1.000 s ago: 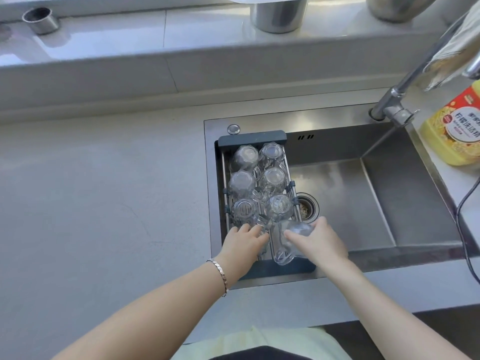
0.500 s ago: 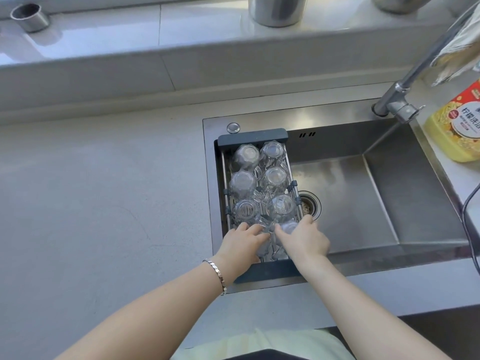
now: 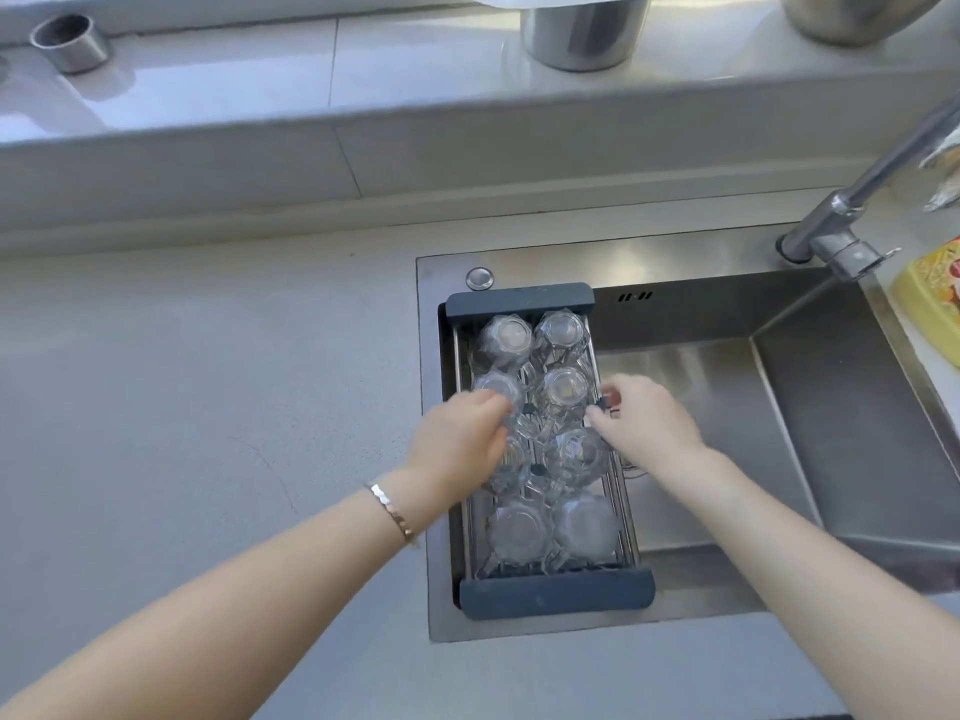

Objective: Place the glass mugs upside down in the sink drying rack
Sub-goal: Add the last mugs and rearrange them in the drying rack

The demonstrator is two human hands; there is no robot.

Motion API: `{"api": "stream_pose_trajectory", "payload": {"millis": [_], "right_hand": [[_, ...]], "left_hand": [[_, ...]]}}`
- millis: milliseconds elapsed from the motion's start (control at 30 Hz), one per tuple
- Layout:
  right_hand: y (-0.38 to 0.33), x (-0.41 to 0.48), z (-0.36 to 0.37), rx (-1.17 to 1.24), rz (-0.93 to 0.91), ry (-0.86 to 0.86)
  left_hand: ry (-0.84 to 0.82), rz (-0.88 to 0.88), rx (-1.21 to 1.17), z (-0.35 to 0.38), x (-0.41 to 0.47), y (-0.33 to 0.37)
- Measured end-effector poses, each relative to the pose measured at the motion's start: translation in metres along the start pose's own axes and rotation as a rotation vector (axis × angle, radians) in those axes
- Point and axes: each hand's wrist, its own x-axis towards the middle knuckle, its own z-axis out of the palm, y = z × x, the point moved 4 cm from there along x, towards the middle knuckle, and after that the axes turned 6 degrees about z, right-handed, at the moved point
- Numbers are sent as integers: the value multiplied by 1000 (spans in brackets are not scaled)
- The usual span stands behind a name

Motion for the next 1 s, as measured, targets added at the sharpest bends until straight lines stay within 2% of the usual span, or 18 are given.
{"api": "stream_pose_trajectory", "payload": {"millis": [67, 133, 267, 367, 500, 667, 733, 867, 1000], "right_hand": [[-13, 28, -11, 63, 4, 62], [-25, 58, -11, 64, 19, 79], [-44, 99, 8, -60, 92, 0], [-43, 110, 17, -78, 153, -19], [-37, 113, 15, -13, 151, -3], [-42, 97, -2, 34, 111, 55], [-44, 90, -14, 40, 57, 56], [-45, 74, -37, -18, -119, 49], [-42, 69, -50, -66, -242, 50]], "left_hand": [[29, -27, 61, -16, 29, -13], [-12, -13, 175, -25, 57, -23], [-234, 111, 401, -18, 103, -32], [-375, 152, 478, 1, 124, -36], [-402, 192, 473, 16, 134, -41], [-440, 310, 634, 6, 131, -45], [-443, 248, 598, 1, 123, -52], [-342, -32, 336, -8, 111, -54], [-252, -271, 176, -11, 114, -51]]}}
